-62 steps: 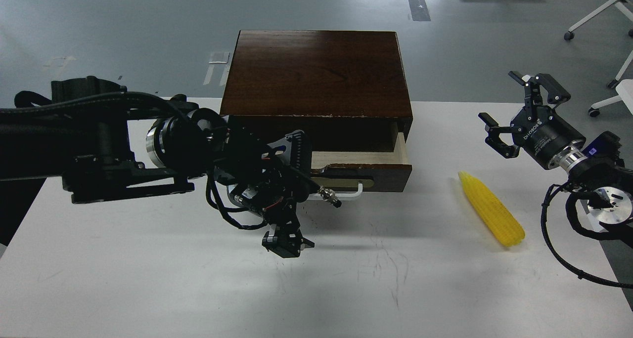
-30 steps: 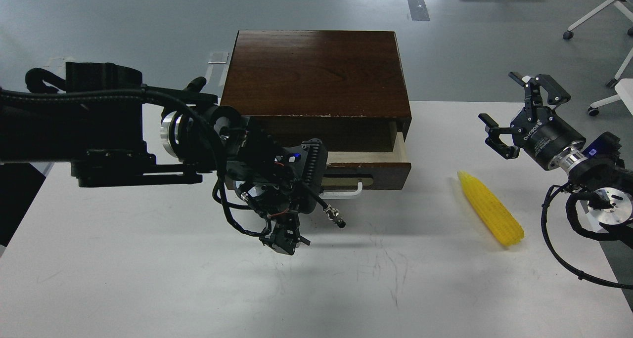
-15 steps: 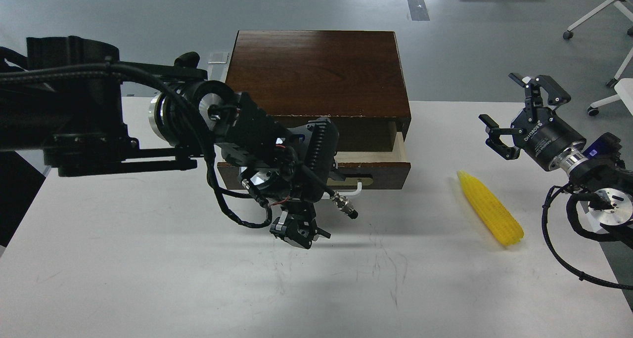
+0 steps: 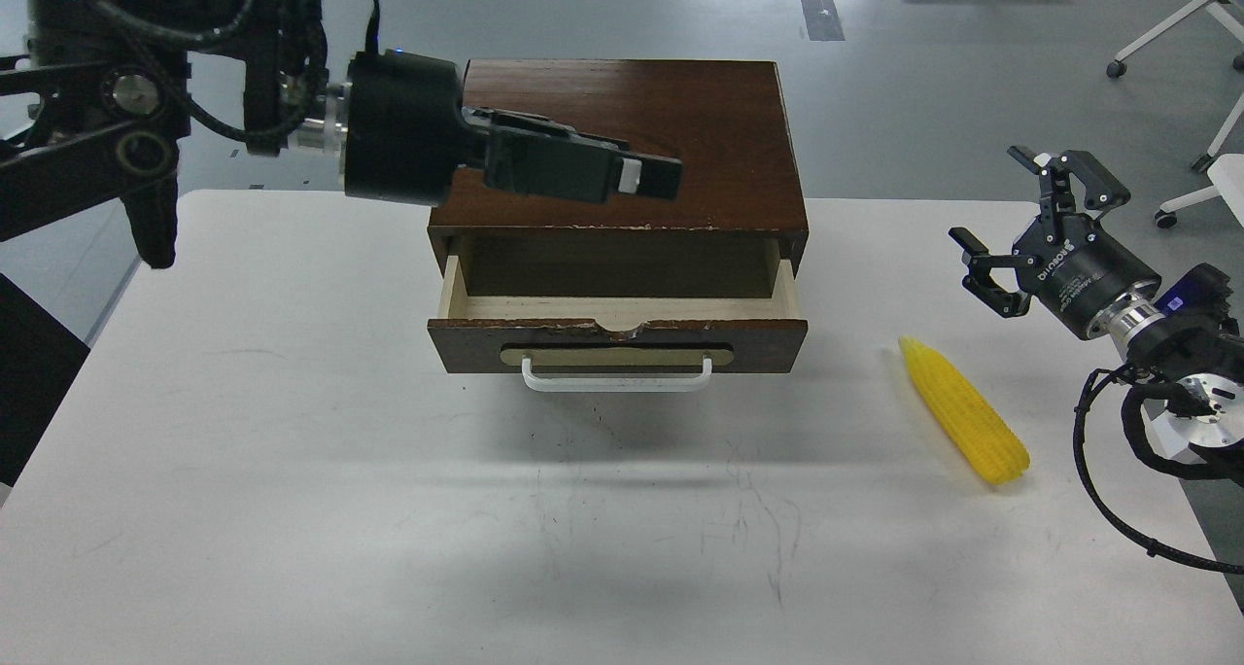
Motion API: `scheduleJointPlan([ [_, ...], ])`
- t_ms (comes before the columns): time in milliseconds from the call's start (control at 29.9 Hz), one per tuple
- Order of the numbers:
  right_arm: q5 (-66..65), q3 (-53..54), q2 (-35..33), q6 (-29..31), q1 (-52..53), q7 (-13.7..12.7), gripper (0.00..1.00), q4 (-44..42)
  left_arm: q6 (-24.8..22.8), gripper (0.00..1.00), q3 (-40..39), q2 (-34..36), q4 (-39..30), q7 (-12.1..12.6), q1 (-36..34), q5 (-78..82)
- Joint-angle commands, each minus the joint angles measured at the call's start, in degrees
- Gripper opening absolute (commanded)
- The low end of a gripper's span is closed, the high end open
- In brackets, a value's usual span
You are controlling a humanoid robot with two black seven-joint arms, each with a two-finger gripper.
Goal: Put corn in drawer with both arms
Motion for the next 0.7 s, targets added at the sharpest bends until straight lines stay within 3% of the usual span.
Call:
scheduleJointPlan([
  [0, -1.2, -0.1, -0.2, 0.0, 0.1, 0.0, 1.0, 0.1, 6.7, 0.98, -1.2, 1.0, 4.1, 0.0, 5.9, -17.2],
  [234, -10.6, -0.2, -2.9, 0.0, 0.4, 0.0, 1.0, 1.7, 6.4, 0.98, -5.0, 1.7, 15.2, 0.0, 17.7, -40.3],
  [502, -25.4, -0.3, -8.0, 0.0, 3.0, 0.0, 1.0, 6.8, 4.9, 0.98, -19.7, -4.2, 26.5, 0.0, 34.0, -41.7],
  [670, -40.7, -0.6, -13.6, 0.0, 6.6, 0.0, 1.0, 11.0, 4.1, 0.98, -21.9, -5.9, 26.9, 0.0, 37.6, -41.6],
])
